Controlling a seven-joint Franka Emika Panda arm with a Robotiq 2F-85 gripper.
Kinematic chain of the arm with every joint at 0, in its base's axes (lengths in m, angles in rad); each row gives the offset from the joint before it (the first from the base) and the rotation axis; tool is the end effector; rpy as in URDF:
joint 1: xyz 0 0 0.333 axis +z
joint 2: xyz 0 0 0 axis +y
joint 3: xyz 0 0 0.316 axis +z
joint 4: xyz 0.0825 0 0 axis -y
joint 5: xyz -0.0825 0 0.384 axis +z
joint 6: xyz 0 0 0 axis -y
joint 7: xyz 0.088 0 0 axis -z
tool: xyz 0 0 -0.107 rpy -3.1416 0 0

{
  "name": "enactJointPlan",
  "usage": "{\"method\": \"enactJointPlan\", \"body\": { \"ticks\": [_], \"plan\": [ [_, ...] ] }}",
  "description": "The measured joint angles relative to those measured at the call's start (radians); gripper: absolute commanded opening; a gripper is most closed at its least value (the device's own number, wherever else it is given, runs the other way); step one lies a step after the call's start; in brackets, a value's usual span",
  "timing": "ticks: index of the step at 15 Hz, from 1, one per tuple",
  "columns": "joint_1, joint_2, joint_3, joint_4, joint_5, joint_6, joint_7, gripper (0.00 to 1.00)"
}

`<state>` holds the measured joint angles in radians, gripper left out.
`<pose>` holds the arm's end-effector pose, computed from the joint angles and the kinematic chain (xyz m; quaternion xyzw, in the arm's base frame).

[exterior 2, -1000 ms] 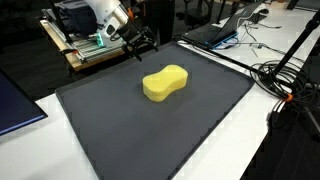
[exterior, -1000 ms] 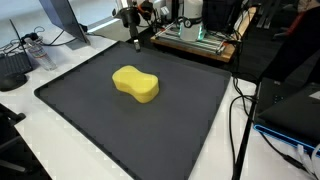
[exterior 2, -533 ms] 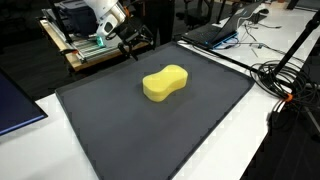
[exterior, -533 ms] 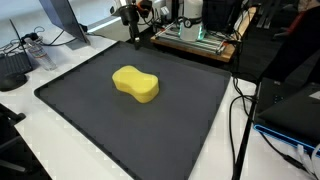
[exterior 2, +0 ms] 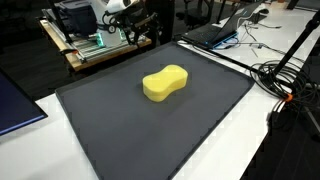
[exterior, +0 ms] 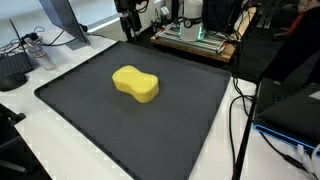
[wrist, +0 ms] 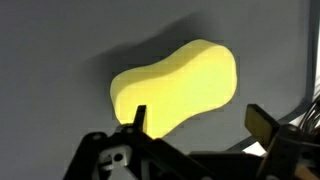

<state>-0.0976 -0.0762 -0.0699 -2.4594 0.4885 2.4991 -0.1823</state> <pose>0.4742 -0.0831 0.3356 -0.9696 0.1778 -0.0823 0.1463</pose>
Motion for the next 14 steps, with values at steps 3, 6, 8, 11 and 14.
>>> {"method": "enactJointPlan", "body": {
  "ticks": [3, 6, 8, 11, 14],
  "plan": [
    [0.019, -0.006, 0.014, 0.046, -0.166, -0.013, 0.089, 1.0],
    [0.034, -0.006, 0.027, 0.098, -0.293, -0.062, 0.137, 1.0],
    [0.042, -0.006, 0.036, 0.136, -0.356, -0.109, 0.146, 1.0],
    [0.058, -0.007, 0.05, 0.19, -0.417, -0.187, 0.147, 1.0],
    [0.079, -0.017, 0.066, 0.224, -0.451, -0.261, 0.144, 1.0]
  ]
}}
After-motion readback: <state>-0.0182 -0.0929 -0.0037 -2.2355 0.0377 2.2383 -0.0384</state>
